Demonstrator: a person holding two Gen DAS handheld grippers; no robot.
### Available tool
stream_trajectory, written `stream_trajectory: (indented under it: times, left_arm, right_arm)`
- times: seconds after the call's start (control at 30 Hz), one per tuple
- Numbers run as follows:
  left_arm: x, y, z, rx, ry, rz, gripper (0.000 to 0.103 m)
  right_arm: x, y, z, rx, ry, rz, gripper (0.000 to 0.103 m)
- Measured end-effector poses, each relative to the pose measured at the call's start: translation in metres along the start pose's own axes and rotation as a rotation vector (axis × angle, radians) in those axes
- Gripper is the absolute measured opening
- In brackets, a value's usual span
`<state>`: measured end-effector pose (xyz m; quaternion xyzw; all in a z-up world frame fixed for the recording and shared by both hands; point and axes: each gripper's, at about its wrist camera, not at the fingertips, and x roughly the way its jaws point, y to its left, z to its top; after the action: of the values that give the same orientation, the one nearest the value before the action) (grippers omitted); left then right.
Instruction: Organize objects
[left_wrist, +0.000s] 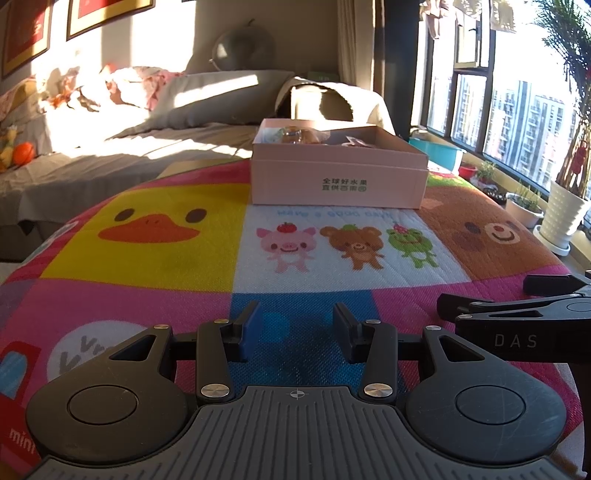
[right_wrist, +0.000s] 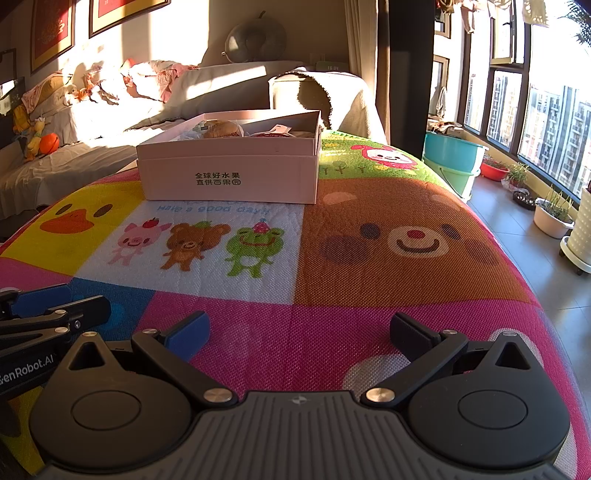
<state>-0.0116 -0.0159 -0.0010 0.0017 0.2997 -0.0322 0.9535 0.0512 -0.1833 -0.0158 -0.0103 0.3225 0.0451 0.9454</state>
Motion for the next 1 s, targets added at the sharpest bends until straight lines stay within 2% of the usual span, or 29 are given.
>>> stream_trajectory:
  times: [1.0]
  left_arm:
    - [-0.0011, 0.0019, -0.0002, -0.002, 0.0, -0.002, 0.047]
  right_arm:
    - [0.0011, 0.0003, 0.0005, 0.0, 0.0, -0.001, 0.103]
